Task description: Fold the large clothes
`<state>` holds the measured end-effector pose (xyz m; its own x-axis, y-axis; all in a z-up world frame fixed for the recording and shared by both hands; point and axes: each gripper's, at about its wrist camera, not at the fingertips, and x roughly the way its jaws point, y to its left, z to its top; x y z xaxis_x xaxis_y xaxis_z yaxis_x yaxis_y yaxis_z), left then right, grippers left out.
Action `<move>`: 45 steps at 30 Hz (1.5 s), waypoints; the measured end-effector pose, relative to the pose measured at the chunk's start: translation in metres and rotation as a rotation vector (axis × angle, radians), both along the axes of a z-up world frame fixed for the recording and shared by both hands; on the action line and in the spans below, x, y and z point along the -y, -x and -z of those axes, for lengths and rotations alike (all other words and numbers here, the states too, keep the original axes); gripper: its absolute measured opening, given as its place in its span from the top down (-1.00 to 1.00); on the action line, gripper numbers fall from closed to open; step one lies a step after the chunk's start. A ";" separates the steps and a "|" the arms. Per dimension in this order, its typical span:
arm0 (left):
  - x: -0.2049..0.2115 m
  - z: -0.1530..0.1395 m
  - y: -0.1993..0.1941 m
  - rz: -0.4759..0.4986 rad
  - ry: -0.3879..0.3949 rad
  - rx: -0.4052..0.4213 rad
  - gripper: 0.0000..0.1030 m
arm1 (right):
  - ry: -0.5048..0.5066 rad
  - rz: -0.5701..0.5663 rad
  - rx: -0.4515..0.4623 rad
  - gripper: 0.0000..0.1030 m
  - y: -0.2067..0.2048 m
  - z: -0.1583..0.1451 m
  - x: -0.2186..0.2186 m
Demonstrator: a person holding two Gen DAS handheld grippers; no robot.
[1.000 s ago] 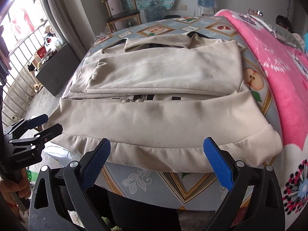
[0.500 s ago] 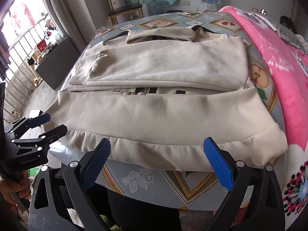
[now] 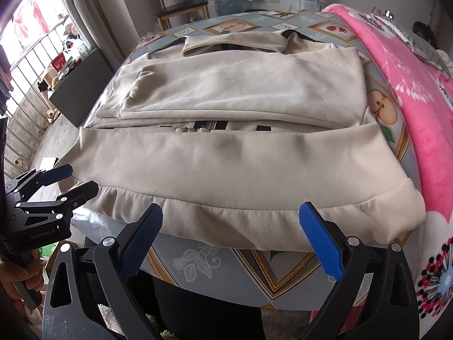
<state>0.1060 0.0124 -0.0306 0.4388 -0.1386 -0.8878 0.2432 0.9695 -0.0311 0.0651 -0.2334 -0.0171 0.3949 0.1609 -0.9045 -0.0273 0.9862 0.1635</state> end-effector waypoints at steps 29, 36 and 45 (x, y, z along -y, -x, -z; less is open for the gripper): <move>-0.018 0.005 0.004 -0.037 0.040 0.038 -0.52 | -0.044 0.010 -0.049 -0.82 0.001 0.023 0.004; -0.049 -0.006 0.020 -0.087 0.045 0.123 -0.52 | -0.105 0.013 -0.079 -0.86 -0.002 0.031 0.010; -0.087 -0.009 0.007 -0.156 0.077 0.150 -0.52 | -0.098 0.013 -0.109 -0.87 -0.006 0.030 0.009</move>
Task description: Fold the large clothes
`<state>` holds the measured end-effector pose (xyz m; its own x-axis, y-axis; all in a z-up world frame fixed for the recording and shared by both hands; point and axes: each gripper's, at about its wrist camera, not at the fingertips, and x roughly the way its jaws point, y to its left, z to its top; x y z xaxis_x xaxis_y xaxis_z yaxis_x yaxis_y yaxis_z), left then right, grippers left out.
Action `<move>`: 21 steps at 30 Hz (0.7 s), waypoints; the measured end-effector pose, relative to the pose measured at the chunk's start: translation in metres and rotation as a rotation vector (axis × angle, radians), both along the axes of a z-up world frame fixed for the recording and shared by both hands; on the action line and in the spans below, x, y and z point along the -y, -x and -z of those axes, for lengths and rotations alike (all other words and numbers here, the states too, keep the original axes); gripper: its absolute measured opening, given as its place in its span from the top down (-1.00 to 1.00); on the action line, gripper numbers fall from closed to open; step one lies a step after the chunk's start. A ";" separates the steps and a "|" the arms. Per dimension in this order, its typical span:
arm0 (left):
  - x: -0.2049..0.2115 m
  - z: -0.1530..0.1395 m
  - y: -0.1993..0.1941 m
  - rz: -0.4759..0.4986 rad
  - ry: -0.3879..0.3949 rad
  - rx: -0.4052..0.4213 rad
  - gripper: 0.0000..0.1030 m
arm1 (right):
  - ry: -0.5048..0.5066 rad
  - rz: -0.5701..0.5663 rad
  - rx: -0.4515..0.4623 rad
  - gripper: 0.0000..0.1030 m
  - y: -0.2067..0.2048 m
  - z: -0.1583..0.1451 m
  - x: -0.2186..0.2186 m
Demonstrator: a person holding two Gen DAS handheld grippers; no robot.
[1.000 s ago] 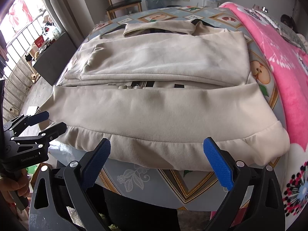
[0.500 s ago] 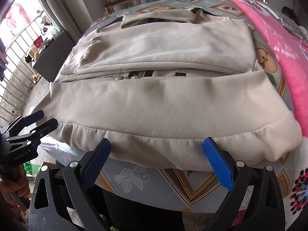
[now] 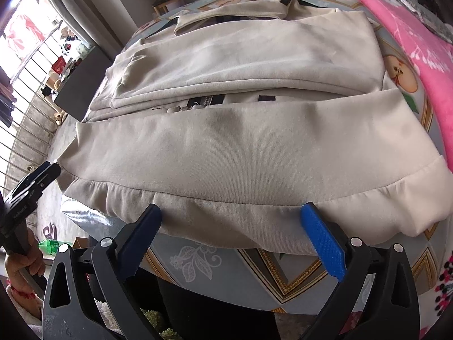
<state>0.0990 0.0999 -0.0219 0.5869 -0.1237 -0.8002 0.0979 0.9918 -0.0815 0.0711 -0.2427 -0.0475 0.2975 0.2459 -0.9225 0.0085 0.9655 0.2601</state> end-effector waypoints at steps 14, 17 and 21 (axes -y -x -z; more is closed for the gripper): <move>-0.021 0.011 -0.057 0.057 0.176 -0.105 0.14 | 0.021 0.024 -0.025 -0.87 -0.006 0.002 -0.005; -0.023 0.016 -0.063 0.071 0.218 -0.140 0.14 | 0.026 0.023 -0.025 -0.87 -0.007 0.002 -0.006; -0.027 0.021 -0.069 0.073 0.241 -0.177 0.14 | 0.026 0.022 -0.026 -0.87 -0.008 0.003 -0.007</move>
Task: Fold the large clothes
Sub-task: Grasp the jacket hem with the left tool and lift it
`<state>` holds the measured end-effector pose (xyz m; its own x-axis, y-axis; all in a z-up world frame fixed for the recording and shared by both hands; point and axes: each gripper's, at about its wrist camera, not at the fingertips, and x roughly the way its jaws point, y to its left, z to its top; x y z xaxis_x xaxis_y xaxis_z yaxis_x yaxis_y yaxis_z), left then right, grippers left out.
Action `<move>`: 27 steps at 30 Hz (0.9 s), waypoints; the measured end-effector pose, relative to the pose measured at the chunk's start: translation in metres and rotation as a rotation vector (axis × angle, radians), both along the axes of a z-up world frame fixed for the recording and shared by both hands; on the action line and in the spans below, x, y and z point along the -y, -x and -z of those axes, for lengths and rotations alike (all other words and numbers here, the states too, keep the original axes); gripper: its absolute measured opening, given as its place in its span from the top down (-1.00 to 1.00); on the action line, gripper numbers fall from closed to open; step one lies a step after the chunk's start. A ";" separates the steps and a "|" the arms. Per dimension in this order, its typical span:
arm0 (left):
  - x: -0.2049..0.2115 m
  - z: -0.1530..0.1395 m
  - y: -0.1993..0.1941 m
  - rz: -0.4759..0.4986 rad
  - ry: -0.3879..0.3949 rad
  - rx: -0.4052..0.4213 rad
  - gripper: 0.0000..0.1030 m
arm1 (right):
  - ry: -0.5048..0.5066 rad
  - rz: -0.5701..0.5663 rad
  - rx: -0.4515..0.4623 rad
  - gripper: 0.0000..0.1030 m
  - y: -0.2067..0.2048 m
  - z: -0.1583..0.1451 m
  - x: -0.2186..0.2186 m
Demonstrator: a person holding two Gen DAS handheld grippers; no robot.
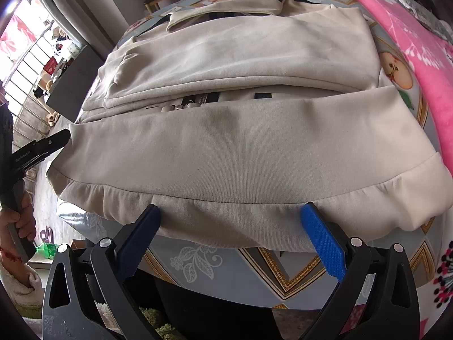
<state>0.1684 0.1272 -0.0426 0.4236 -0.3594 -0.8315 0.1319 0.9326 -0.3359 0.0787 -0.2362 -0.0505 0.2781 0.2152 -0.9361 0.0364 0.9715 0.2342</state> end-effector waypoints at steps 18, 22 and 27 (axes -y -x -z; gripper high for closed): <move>-0.027 0.008 -0.011 -0.014 0.241 -0.054 0.14 | 0.001 0.001 0.012 -0.87 0.002 0.000 0.000; -0.025 0.001 -0.010 0.004 0.295 -0.036 0.14 | 0.000 0.004 0.018 -0.87 0.003 0.000 0.000; -0.021 0.002 -0.015 0.026 0.329 -0.064 0.14 | 0.000 0.001 0.023 -0.87 0.005 0.000 0.001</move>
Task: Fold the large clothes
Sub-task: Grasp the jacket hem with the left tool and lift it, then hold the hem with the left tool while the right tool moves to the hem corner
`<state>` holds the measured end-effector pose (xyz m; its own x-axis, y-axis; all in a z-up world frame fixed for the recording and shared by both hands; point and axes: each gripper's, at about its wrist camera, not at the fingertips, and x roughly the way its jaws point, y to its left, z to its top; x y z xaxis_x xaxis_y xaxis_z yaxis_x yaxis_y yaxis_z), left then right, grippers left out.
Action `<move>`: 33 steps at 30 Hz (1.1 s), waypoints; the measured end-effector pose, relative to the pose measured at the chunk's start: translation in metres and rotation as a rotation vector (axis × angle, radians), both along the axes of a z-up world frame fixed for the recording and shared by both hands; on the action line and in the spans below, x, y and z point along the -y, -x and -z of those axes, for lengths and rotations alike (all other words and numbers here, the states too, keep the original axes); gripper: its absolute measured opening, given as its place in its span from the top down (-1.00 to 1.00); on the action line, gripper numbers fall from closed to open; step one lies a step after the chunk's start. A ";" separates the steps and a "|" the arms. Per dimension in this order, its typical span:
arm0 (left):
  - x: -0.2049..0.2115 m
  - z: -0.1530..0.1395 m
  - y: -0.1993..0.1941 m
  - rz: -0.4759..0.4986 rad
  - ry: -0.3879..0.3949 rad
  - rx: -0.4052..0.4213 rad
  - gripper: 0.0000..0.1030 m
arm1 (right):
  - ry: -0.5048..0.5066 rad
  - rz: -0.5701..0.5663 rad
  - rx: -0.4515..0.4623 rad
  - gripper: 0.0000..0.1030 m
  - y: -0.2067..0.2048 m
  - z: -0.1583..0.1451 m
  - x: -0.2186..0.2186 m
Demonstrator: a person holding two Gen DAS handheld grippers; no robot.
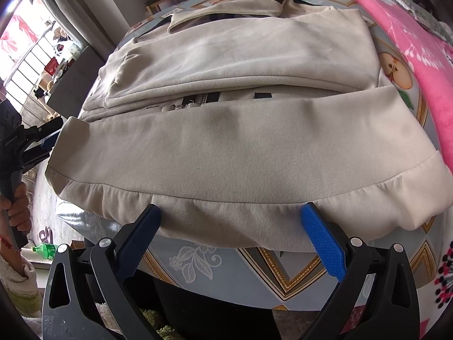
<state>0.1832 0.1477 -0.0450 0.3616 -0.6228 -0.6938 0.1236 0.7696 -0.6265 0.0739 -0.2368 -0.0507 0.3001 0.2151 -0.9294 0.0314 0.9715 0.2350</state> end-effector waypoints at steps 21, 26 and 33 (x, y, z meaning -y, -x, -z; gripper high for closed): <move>0.025 0.012 -0.003 0.074 -0.196 0.027 0.15 | 0.003 0.003 0.006 -0.87 0.002 -0.001 -0.001; 0.049 0.010 0.003 0.118 -0.394 0.096 0.22 | 0.004 0.004 0.008 -0.87 0.001 -0.001 -0.002; 0.062 0.011 0.009 0.114 -0.544 0.154 0.36 | 0.001 0.007 0.010 -0.87 0.001 -0.002 -0.002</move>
